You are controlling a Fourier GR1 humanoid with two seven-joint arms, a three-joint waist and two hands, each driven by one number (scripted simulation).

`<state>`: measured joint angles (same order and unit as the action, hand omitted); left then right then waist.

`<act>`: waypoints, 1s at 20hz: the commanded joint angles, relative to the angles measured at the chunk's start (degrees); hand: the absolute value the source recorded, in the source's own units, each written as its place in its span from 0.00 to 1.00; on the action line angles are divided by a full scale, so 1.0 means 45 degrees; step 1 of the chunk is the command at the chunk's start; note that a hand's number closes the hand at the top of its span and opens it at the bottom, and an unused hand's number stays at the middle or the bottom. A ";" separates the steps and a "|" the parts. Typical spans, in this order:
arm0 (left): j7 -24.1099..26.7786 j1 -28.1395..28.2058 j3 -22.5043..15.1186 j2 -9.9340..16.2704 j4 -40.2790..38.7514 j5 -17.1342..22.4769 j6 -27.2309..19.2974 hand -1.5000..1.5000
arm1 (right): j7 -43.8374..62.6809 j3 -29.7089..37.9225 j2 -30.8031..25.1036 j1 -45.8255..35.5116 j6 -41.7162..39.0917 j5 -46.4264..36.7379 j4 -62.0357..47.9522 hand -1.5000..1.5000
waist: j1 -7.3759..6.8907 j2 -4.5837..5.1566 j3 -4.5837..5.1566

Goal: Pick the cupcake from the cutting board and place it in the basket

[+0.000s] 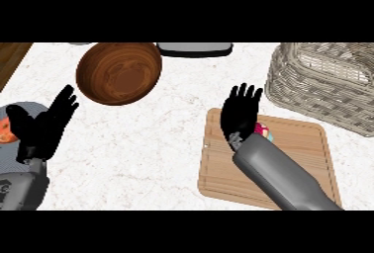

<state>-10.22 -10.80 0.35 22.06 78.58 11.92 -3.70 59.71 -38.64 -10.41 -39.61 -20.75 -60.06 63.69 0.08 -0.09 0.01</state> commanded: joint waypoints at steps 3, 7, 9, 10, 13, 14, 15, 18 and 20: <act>-0.0460 -0.0606 0.0516 0.0292 -0.0266 0.0053 0.0471 0.50 | 0.1094 0.0857 0.0320 0.0296 -0.1137 -0.0734 0.0478 0.00 | 0.0008 0.0002 0.0000; -0.0620 0.0673 0.0338 -0.0284 0.1225 -0.0151 0.0037 0.50 | 0.0569 0.1025 0.0349 0.1349 -0.0708 -0.1462 0.0797 0.00 | -0.0076 -0.0013 -0.0004; -0.1262 -0.0239 0.0424 0.0030 0.0830 -0.0311 0.0204 0.50 | 0.0904 0.0788 0.0991 0.1813 -0.0784 -0.1920 0.1179 0.00 | -0.0032 -0.0004 -0.0004; -0.0269 -0.0035 0.0791 0.0075 0.0175 -0.0117 0.0725 0.50 | -0.0041 0.1766 0.0020 0.1490 -0.1949 -0.1252 0.2174 0.00 | 0.0014 -0.0006 0.0001; -0.0146 0.0339 0.0432 -0.0494 0.0373 -0.0603 0.0540 0.50 | -0.0427 0.1655 0.0436 0.2371 -0.1145 -0.1979 0.1919 0.00 | -0.0020 0.0005 -0.0001; -0.0733 0.0658 0.0691 -0.0396 0.1430 -0.0301 0.0564 0.50 | -0.0873 0.2120 0.0687 0.1671 -0.1284 -0.2052 0.1329 0.00 | -0.0088 0.0005 -0.0003; -0.0601 -0.0761 0.1026 -0.0093 -0.0254 -0.0333 0.0825 0.50 | -0.0189 0.1428 0.0973 0.2700 -0.1349 -0.2359 0.2231 0.00 | 0.0032 0.0012 0.0000; -0.0086 -0.0276 0.0786 -0.0747 -0.0247 -0.0745 0.0611 0.50 | -0.0398 0.2009 0.1253 0.2334 -0.2139 -0.2598 0.2501 0.00 | -0.0011 0.0011 0.0000; -0.0509 0.0465 0.0765 -0.0518 0.0738 -0.0591 0.0856 0.50 | -0.0876 0.1823 0.0668 0.3032 -0.1288 -0.3086 0.2014 0.00 | -0.0054 0.0000 -0.0003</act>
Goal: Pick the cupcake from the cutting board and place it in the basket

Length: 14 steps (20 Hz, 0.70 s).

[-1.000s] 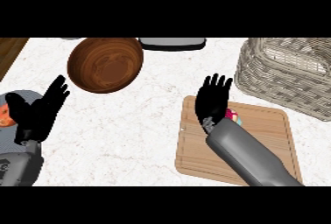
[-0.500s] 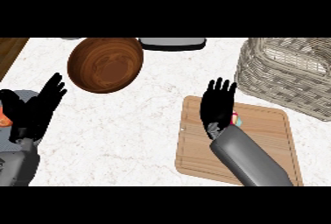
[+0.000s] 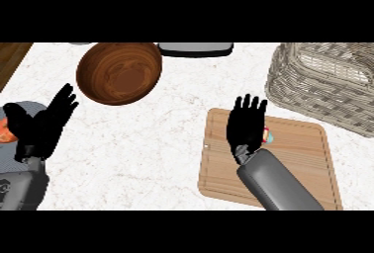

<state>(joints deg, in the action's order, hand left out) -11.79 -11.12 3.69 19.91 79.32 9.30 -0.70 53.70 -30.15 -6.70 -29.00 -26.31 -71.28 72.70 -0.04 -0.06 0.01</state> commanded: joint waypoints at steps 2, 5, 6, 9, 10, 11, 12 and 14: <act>0.0029 -0.0279 0.0211 -0.0134 -0.0330 -0.0277 -0.0001 0.50 | 0.0847 0.0204 0.0505 -0.0034 -0.0932 -0.0864 -0.0233 0.00 | 0.0009 0.0009 0.0001; 0.0057 -0.0749 0.0011 -0.0519 -0.0725 -0.0639 -0.0324 0.50 | 0.0606 0.0135 -0.0125 0.0830 -0.1066 -0.1254 0.0657 0.00 | 0.0108 0.0000 0.0001; -0.0678 -0.0068 0.0142 -0.0198 0.0634 -0.0218 -0.0007 0.50 | 0.0888 0.0315 0.0460 0.0313 -0.0706 -0.1571 -0.0581 0.00 | -0.0042 -0.0002 -0.0003; 0.0292 -0.0274 0.0756 0.0053 -0.0416 -0.0054 0.0629 0.50 | -0.0043 0.0451 -0.0164 0.0930 -0.0417 -0.1887 -0.0189 0.00 | 0.0014 0.0010 0.0001; -0.0270 0.0209 0.0354 -0.0117 0.0430 -0.0420 0.0233 0.50 | -0.0124 0.0666 0.0247 0.0483 0.0367 -0.2047 -0.1792 0.00 | -0.0084 0.0020 -0.0005; 0.0791 -0.0054 0.0466 -0.0340 -0.0908 -0.0494 0.0409 0.50 | -0.0171 0.0664 -0.0136 0.0568 -0.0796 -0.1996 -0.0630 0.00 | 0.0023 0.0019 0.0003; 0.0244 -0.0374 0.0421 -0.0253 -0.0648 -0.0618 0.0232 0.50 | 0.0145 0.0473 0.0530 0.0601 -0.0737 -0.2176 -0.1215 1.00 | -0.0004 0.0021 0.0000; 0.0258 0.0354 0.0221 -0.0454 0.0099 -0.0631 0.0138 0.50 | -0.0466 0.0625 -0.0209 0.0519 -0.1340 -0.2128 -0.1343 1.00 | -0.0064 0.0004 -0.0001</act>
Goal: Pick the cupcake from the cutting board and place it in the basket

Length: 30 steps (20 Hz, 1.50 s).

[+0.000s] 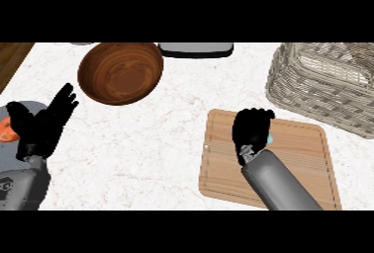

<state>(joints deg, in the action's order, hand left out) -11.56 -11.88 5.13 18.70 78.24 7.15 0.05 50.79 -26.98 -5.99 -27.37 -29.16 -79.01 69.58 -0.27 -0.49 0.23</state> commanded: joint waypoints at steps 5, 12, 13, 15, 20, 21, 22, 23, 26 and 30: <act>0.0440 0.0764 0.0253 -0.0073 0.0296 0.0153 0.0452 0.50 | -0.0305 0.0111 -0.0294 0.0125 -0.0429 -0.0710 -0.1168 1.00 | -0.0026 0.0113 -0.0049; 0.0073 0.0077 0.0067 -0.0414 -0.0040 -0.0113 0.0061 0.50 | -0.1642 0.0208 0.1289 0.1427 0.1916 0.1603 0.0842 1.00 | 0.0031 0.0109 -0.0079; 0.0135 -0.0229 0.0070 -0.0267 -0.0312 -0.0089 0.0283 0.50 | -0.1963 -0.0074 0.1298 0.1576 0.2765 0.2705 0.1385 1.00 | -0.0048 0.0178 -0.0103; 0.0030 -0.0225 0.0106 -0.0230 -0.0112 0.0073 0.0402 0.50 | -0.2764 -0.0177 0.1306 0.1931 0.3728 0.4775 0.2706 1.00 | -0.0289 0.0155 -0.0178; 0.0565 0.0350 0.0015 -0.0295 -0.0071 -0.0236 0.0356 0.50 | -0.2280 -0.2271 0.1320 0.3195 0.5900 0.6587 0.3601 1.00 | -0.0184 0.0110 -0.0069; 0.0041 -0.0066 0.0146 -0.0118 0.0128 -0.0157 0.0288 0.50 | -0.2307 -0.2565 0.1322 0.3331 0.6561 0.6838 0.3524 1.00 | -0.0151 0.0111 -0.0071; 0.0111 0.0022 0.0162 -0.0137 -0.0048 -0.0167 0.0311 0.50 | -0.2496 -0.2702 0.1324 0.3686 0.6961 0.7075 0.4232 1.00 | -0.0054 0.0098 -0.0069; -0.0021 -0.0188 -0.0044 -0.0426 0.0017 -0.0330 0.0001 0.50 | -0.2207 -0.2833 0.1326 0.3226 0.7797 0.8005 0.4602 1.00 | -0.0178 0.0118 -0.0084; -0.0156 -0.0347 -0.0081 -0.0661 -0.0060 -0.0399 -0.0260 0.50 | -0.2781 -0.3157 0.1329 0.2919 0.9266 0.8366 0.5871 1.00 | -0.0060 0.0104 -0.0075; 0.0162 0.0309 0.0301 -0.0205 0.0061 -0.0048 0.0341 0.50 | -0.2267 -0.4024 0.1331 0.2594 1.1091 0.7392 0.7630 1.00 | -0.0042 0.0041 -0.0052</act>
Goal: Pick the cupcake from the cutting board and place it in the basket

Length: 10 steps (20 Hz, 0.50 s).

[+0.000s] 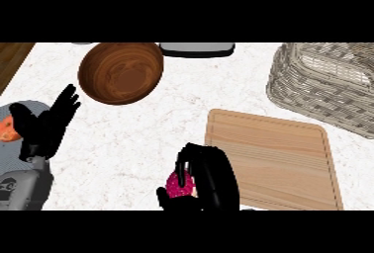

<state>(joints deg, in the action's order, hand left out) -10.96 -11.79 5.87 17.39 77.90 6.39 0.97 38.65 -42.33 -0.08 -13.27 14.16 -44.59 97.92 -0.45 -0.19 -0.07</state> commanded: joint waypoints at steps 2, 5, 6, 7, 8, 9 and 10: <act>-0.0110 -0.0074 0.0280 0.0326 0.0083 0.0084 0.0183 0.50 | 0.1971 -0.0821 0.0017 -0.1330 0.1736 -0.1253 0.1889 1.00 | 0.0064 -0.0020 0.0024; -0.0177 0.0284 -0.0018 -0.0060 0.0388 -0.0174 -0.0068 0.50 | 0.4156 -0.1006 0.0017 -0.1381 0.0687 -0.2683 0.3770 1.00 | 0.0142 -0.0037 0.0025; -0.0627 -0.0323 -0.0057 -0.0239 0.0041 -0.0286 -0.0398 0.50 | 0.4243 -0.0142 0.0017 -0.1762 -0.0001 -0.2714 0.3968 1.00 | 0.0199 -0.0010 0.0023; -0.0122 0.0150 -0.0024 0.0011 0.0340 -0.0143 0.0133 0.50 | 0.5300 0.0059 0.0017 -0.2500 -0.0488 -0.2950 0.4296 1.00 | 0.0137 -0.0028 0.0029; 0.0136 0.0092 0.0383 0.0151 -0.0129 0.0012 0.0173 0.50 | 0.5690 0.0300 0.0017 -0.3218 -0.0962 -0.2948 0.4180 1.00 | 0.0108 -0.0002 0.0032; 0.0219 0.0837 0.0151 -0.0044 0.0637 -0.0015 0.0193 0.50 | 0.5716 0.0673 0.0017 -0.2760 -0.1871 -0.3260 0.5099 1.00 | 0.0118 -0.0034 0.0026; -0.0351 -0.0321 0.0124 -0.0117 -0.0011 -0.0232 -0.0110 0.50 | 0.5919 0.0723 0.0017 -0.3314 -0.1653 -0.2966 0.4757 1.00 | 0.0137 0.0014 0.0022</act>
<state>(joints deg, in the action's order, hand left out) -11.64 -11.39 6.29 17.21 78.77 5.89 0.95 57.73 -41.53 -0.10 -23.46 11.40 -56.08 115.33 0.12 -0.26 0.04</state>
